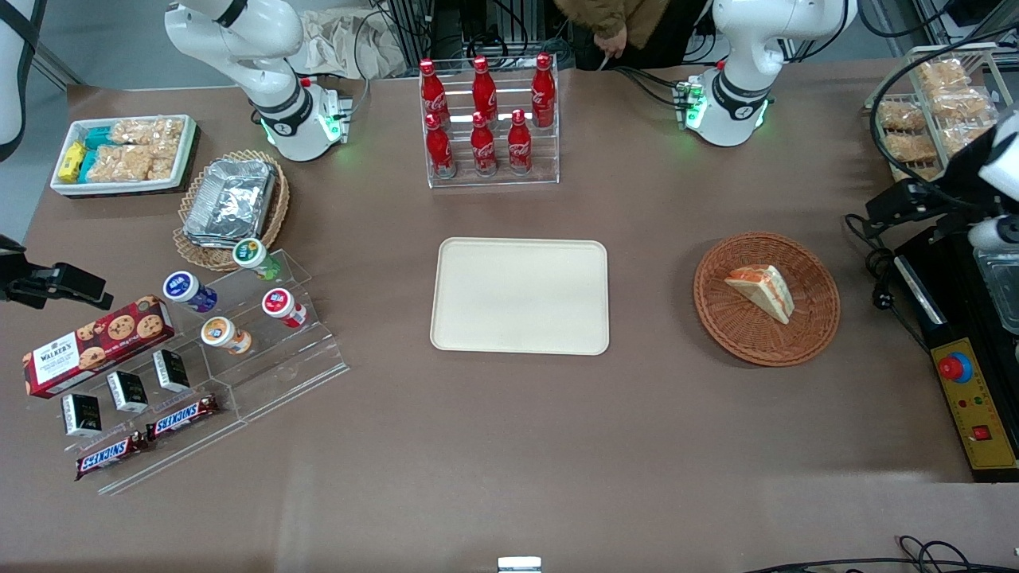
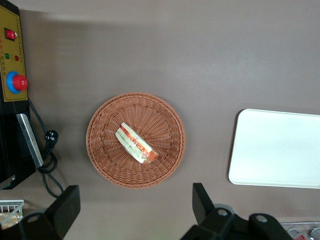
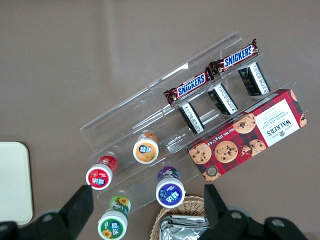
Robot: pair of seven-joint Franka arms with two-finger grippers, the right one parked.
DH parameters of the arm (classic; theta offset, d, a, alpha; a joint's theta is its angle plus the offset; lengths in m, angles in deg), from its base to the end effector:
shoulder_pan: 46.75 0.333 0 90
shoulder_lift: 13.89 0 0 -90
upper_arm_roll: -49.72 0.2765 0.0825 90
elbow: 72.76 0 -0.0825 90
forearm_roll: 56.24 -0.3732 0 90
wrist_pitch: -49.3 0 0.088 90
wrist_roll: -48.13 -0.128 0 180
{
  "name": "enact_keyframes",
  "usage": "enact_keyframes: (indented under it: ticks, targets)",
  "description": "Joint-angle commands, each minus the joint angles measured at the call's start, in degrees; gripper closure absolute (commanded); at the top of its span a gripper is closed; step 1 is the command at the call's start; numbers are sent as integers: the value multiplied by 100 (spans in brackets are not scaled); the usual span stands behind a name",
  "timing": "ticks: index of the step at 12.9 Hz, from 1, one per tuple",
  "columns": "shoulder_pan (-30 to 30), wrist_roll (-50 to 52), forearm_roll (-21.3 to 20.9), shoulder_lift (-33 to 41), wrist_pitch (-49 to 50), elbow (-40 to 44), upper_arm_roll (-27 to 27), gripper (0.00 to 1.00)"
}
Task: Place sandwich from basket to tray
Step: 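Move the left gripper over the wicker basket above the wrapped sandwich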
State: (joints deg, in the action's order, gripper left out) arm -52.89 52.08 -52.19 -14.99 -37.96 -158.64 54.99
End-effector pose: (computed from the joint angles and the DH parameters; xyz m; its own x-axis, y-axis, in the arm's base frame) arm 0.5445 -0.0180 0.5827 0.9987 0.0502 0.0003 0.0500 -0.9964 0.0690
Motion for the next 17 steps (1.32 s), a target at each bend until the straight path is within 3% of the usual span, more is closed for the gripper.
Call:
enact_keyframes:
  ticks: [1,4,7,9,11,13,17]
  targets:
    - [16,1,53,-83,148,213,0,0]
    - [16,384,-202,-57,174,195,-8,0]
    - [-1,2438,-194,5,333,-137,-35,0]
    - [-2,2882,-220,110,271,-436,-35,0]
    - [-2,3110,-544,338,79,-953,-35,0]
    - [-2,3847,-589,522,-254,-1568,-35,0]
    - [7,4078,-589,1058,-1079,-2886,-8,0]
